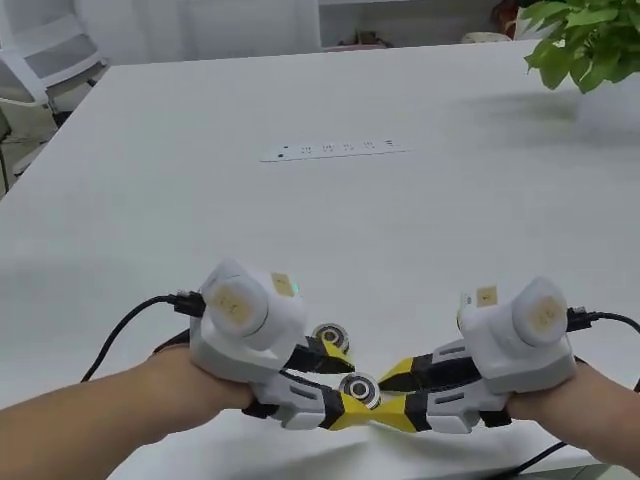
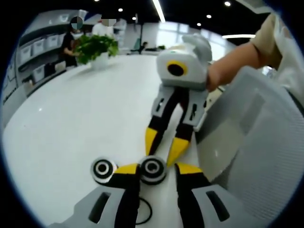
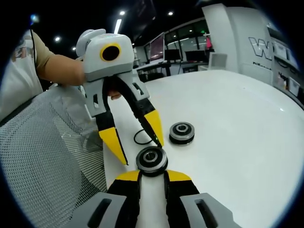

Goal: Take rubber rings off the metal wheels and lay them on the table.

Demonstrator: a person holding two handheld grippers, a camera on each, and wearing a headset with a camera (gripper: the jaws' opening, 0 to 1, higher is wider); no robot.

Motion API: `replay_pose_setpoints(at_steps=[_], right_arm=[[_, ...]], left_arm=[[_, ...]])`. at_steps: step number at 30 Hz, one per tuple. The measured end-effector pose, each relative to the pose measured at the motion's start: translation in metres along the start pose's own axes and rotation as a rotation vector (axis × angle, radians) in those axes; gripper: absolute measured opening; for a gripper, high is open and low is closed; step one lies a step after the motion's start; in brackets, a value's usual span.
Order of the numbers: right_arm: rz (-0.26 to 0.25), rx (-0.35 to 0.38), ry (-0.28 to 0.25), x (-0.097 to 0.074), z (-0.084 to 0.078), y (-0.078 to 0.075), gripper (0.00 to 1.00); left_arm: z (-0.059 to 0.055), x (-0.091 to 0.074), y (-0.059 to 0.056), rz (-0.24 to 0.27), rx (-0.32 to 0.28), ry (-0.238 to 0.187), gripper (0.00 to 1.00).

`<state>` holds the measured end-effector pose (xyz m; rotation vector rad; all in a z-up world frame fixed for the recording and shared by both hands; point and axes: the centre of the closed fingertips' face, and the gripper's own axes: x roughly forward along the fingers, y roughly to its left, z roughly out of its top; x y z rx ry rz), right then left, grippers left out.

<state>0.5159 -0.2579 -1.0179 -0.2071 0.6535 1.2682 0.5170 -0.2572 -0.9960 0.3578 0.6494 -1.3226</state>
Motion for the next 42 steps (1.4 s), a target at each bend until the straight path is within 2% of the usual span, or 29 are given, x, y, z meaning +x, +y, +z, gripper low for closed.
replay_pose_setpoints(at_steps=[11, 14, 18, 24, 26, 27, 32, 39, 42], right_arm=[[-0.007, 0.009, -0.015, -0.0023, -0.0002, -0.0006, 0.12], [-0.010, 0.015, -0.021, -0.0027, -0.0005, -0.0008, 0.12], [-0.014, 0.023, -0.029, -0.0026, -0.0010, -0.0011, 0.11], [-0.019, 0.035, -0.036, -0.0024, -0.0014, -0.0014, 0.10], [-0.028, 0.033, -0.022, -0.0021, -0.0045, -0.0033, 0.00], [-0.005, 0.068, -0.036, -0.0004, -0.0041, 0.0009, 0.00], [-0.024, 0.116, -0.052, 0.0000, -0.0036, -0.0011, 0.00], [-0.041, 0.328, -0.120, -0.0014, -0.0027, -0.0064, 0.00], [-0.041, 0.369, -0.146, -0.0035, -0.0018, -0.0090, 0.00]], left_arm=[[-0.0032, 0.0016, 0.0045, 0.021, 0.010, 0.015, 0.17], [-0.0036, 0.0020, 0.0067, 0.047, 0.035, 0.012, 0.15], [-0.0035, 0.0024, 0.0064, 0.065, 0.058, 0.011, 0.14], [-0.0032, 0.0024, 0.0072, 0.078, 0.047, 0.001, 0.14], [-0.0031, 0.0027, 0.0059, 0.071, 0.040, -0.005, 0.14], [-0.0031, 0.0029, 0.0056, 0.072, 0.041, -0.007, 0.14], [-0.0030, 0.0030, 0.0057, 0.086, 0.051, -0.013, 0.14], [-0.0037, 0.0032, 0.0066, 0.109, 0.078, -0.001, 0.13], [-0.0038, 0.0030, 0.0065, 0.115, 0.082, 0.000, 0.13]])
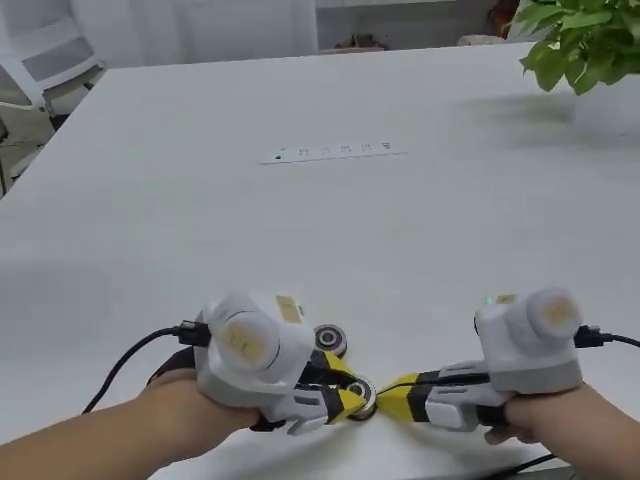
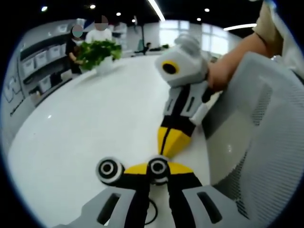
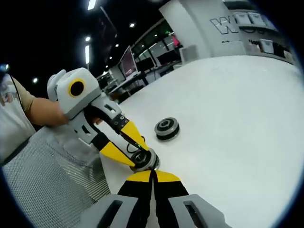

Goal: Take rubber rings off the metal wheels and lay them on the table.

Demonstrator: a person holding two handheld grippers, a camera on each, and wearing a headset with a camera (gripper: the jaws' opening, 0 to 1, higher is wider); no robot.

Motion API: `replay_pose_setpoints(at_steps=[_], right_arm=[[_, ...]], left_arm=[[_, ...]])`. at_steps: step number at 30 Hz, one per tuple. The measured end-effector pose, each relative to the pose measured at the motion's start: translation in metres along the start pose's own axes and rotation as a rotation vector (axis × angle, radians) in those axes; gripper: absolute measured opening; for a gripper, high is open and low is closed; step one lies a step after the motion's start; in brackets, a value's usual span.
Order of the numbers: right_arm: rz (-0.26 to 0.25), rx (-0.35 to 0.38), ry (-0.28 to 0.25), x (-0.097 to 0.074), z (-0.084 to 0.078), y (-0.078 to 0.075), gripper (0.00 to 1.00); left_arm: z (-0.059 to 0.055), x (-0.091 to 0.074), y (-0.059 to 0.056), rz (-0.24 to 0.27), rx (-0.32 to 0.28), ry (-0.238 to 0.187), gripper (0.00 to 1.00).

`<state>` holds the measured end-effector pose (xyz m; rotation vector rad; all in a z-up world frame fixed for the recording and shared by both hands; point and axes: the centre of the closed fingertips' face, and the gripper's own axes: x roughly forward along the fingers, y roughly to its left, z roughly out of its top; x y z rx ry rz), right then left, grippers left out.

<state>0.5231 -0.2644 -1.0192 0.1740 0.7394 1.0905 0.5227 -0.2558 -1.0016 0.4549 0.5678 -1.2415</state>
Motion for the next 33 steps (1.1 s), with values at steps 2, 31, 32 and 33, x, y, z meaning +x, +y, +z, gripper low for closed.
replay_pose_setpoints(at_steps=[2, 31, 32, 33], right_arm=[[0.005, 0.042, -0.017, -0.002, 0.001, 0.000, 0.00], [0.060, -0.026, -0.063, -0.002, 0.016, 0.017, 0.00], [0.061, -0.030, -0.061, -0.001, 0.016, 0.017, 0.00], [0.064, -0.036, -0.059, -0.001, 0.016, 0.018, 0.00]], left_arm=[[0.000, 0.000, 0.000, 0.003, 0.009, 0.003, 0.13], [-0.001, 0.000, 0.001, 0.022, 0.000, 0.003, 0.13], [-0.001, 0.000, 0.001, 0.024, 0.001, 0.001, 0.13], [-0.001, 0.001, 0.001, 0.024, 0.001, 0.001, 0.13]])
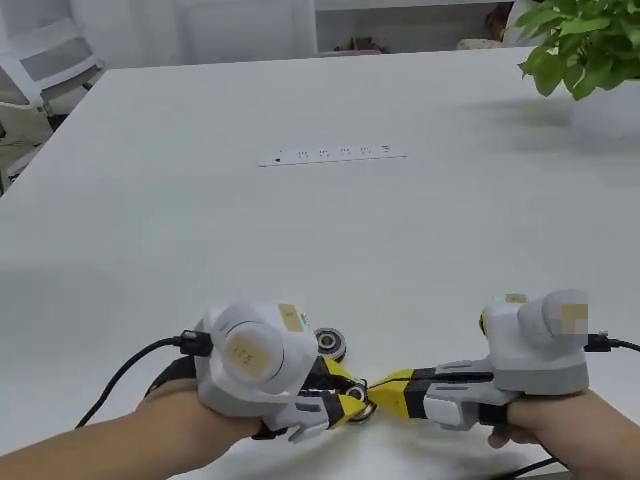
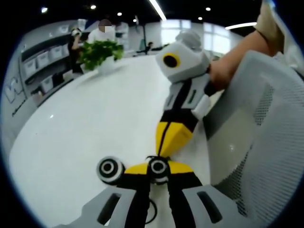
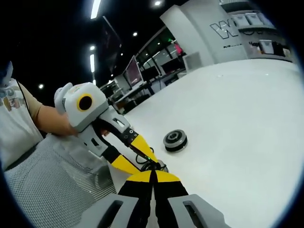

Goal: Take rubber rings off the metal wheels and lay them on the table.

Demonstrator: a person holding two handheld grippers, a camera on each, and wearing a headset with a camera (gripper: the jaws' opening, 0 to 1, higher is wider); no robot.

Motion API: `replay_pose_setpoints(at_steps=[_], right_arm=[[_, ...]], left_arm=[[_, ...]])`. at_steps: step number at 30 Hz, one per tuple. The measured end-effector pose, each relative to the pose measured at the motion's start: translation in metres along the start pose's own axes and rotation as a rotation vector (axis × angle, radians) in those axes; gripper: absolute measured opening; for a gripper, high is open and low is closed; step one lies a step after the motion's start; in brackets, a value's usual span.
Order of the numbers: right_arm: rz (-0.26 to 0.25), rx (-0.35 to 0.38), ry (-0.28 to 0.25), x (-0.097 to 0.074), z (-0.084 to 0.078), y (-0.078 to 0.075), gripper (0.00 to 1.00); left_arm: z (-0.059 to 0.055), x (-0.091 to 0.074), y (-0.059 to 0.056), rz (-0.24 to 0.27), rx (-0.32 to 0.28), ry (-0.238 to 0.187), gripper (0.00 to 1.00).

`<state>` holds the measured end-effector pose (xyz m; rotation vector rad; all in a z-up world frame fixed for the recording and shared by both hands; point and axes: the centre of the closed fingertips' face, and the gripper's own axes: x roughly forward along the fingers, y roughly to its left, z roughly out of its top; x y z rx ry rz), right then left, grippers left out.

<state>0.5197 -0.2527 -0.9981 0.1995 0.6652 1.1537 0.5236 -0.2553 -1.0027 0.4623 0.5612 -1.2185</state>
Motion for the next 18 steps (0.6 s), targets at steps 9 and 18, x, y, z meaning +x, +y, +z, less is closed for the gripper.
replay_pose_setpoints(at_steps=[9, 18], right_arm=[[0.010, -0.003, -0.003, 0.0009, -0.0004, 0.0006, 0.00], [0.031, -0.002, -0.011, 0.0024, 0.0007, 0.0047, 0.00]], left_arm=[[0.0003, 0.0002, -0.0001, -0.001, 0.001, -0.001, 0.13], [0.0004, 0.0005, 0.0001, 0.000, -0.004, -0.003, 0.13]])
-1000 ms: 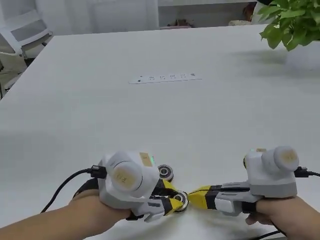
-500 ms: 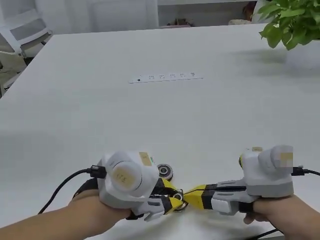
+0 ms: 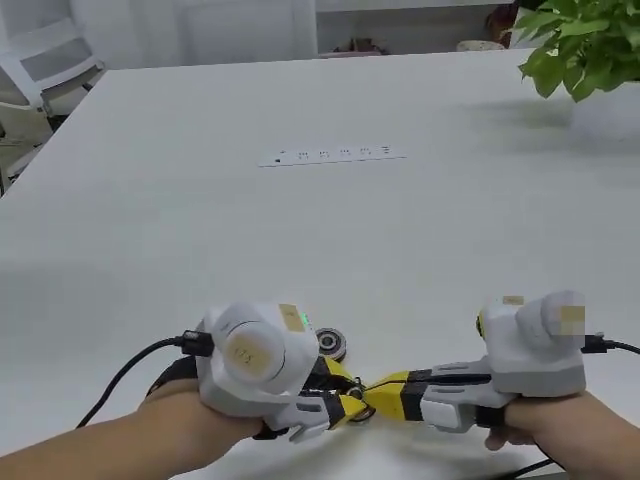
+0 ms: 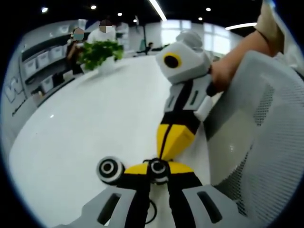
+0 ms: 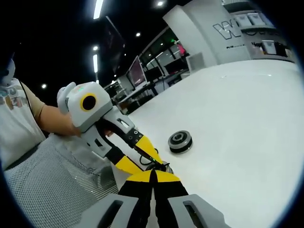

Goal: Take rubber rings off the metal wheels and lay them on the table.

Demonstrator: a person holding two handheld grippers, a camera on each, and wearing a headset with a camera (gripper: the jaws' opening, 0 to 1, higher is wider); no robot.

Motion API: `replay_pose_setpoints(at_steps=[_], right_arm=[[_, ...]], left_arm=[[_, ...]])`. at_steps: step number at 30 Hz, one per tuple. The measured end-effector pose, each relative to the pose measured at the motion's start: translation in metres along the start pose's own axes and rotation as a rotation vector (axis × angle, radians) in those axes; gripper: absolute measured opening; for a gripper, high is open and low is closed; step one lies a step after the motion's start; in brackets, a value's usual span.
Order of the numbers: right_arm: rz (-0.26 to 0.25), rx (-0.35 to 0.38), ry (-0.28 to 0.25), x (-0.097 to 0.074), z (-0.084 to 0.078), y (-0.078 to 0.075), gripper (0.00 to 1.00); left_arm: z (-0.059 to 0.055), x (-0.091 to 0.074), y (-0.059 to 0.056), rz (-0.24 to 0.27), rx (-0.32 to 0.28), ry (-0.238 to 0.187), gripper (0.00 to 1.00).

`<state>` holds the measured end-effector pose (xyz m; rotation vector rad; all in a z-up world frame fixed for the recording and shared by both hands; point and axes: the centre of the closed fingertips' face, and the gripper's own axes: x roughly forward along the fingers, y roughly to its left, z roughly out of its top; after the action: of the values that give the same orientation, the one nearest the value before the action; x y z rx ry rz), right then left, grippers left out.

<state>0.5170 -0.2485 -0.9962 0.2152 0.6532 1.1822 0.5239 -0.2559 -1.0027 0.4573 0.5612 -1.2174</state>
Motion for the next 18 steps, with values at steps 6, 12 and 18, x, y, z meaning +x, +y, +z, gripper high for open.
replay_pose_setpoints(at_steps=[6, 12, 18], right_arm=[[0.016, 0.001, -0.016, -0.0002, 0.0029, 0.0028, 0.00], [0.032, 0.035, -0.038, -0.0017, 0.0047, 0.0022, 0.00], [0.050, 0.070, -0.056, -0.0028, 0.0065, 0.0048, 0.00]], left_arm=[[0.0005, 0.0003, -0.0003, -0.001, -0.001, -0.004, 0.13], [0.0006, 0.0004, -0.0007, -0.003, 0.000, -0.006, 0.13], [0.0006, 0.0003, -0.0010, -0.003, 0.005, -0.007, 0.13]])
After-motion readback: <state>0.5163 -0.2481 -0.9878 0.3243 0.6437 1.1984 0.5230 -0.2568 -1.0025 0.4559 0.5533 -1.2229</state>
